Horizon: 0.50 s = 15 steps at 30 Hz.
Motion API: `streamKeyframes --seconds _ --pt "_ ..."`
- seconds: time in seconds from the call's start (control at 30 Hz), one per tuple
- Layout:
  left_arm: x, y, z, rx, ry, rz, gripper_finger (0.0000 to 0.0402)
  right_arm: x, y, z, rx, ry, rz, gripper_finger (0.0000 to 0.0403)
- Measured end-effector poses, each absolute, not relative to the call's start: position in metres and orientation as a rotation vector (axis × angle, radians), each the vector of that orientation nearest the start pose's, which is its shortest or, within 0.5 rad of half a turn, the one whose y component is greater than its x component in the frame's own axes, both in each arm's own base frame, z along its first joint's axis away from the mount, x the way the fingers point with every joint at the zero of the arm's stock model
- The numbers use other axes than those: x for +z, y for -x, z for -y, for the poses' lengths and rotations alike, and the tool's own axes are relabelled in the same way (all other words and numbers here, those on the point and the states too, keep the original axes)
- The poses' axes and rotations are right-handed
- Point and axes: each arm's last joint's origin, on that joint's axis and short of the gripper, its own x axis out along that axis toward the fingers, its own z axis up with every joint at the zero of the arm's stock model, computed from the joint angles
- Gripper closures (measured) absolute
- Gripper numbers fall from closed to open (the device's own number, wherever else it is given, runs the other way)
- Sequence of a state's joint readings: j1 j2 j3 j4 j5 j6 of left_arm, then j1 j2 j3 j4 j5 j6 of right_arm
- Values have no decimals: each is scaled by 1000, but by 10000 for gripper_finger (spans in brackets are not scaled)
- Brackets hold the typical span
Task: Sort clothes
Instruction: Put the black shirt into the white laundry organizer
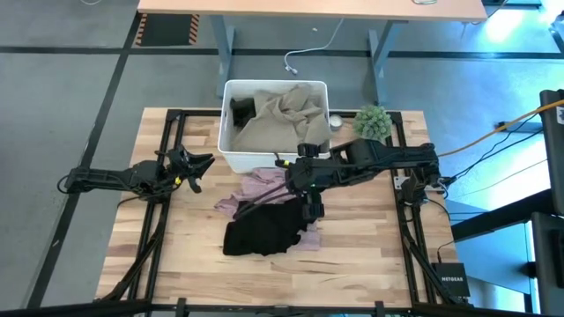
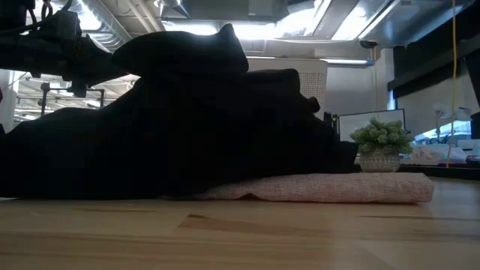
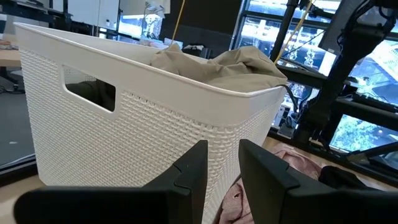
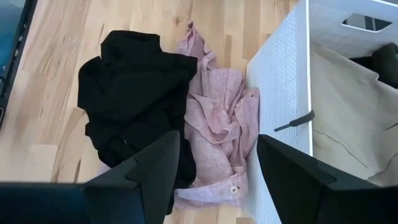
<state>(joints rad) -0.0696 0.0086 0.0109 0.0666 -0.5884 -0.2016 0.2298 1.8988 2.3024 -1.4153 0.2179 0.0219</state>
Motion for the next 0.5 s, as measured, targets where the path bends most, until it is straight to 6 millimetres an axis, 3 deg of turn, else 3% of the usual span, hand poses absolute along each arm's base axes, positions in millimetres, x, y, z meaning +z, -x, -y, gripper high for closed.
streamKeyframes --seconds 0.5 --pt "173 -93 -10 510 228 120 315 423 -349 -78 4 201 -989 171"
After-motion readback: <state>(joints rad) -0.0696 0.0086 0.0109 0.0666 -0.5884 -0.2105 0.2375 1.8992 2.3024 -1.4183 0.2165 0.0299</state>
